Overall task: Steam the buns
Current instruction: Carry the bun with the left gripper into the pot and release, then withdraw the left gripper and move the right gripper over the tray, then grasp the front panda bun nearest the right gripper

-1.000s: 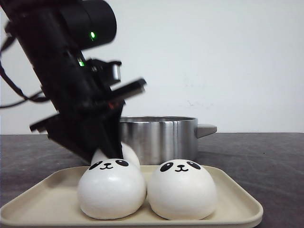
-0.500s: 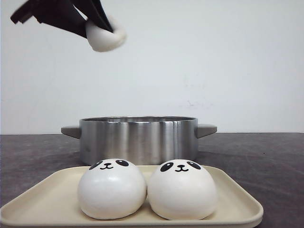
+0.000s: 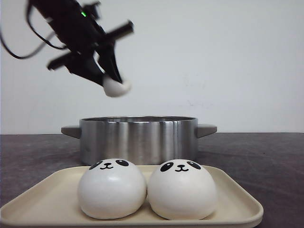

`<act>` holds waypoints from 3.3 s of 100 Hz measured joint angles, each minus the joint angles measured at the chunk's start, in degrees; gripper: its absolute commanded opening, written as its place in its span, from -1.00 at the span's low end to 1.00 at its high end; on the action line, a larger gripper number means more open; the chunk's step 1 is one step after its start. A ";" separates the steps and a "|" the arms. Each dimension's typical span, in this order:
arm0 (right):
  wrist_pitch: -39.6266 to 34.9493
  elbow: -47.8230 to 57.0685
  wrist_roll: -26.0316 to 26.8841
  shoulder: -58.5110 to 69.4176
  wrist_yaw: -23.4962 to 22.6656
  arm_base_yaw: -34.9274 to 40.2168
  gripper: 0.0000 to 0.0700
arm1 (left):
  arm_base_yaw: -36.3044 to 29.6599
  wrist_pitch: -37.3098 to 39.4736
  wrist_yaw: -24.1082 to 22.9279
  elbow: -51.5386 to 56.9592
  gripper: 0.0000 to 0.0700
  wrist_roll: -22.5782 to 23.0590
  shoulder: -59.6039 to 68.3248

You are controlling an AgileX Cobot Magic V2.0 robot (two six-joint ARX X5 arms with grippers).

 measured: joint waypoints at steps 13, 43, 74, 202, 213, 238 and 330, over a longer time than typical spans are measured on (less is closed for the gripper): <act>0.00 0.00 0.00 0.00 -0.02 0.00 -0.99 | 0.39 -1.01 0.09 4.13 -0.99 1.51 5.90; -0.63 0.00 0.00 0.00 0.00 0.00 -0.99 | 1.09 -0.52 0.07 5.05 0.41 2.12 10.69; -1.44 0.00 0.00 0.00 0.00 0.00 -0.99 | 1.81 -2.36 0.02 5.25 0.48 2.27 10.82; 25.75 -58.88 16.39 2.62 -24.79 -0.39 0.10 | 3.02 -28.04 -0.15 8.79 0.45 5.07 -44.70; 25.44 -60.63 17.70 2.62 -25.42 -0.66 0.11 | 3.02 -28.04 -0.15 8.79 0.45 5.07 -46.21; 24.81 -64.37 19.76 3.30 -27.67 -4.17 0.22 | 3.02 -28.87 -0.15 8.79 0.45 5.07 -46.99; 34.42 -64.24 21.38 19.67 -36.17 -7.89 -0.95 | 1.46 -29.35 -0.15 8.76 0.45 5.07 -46.66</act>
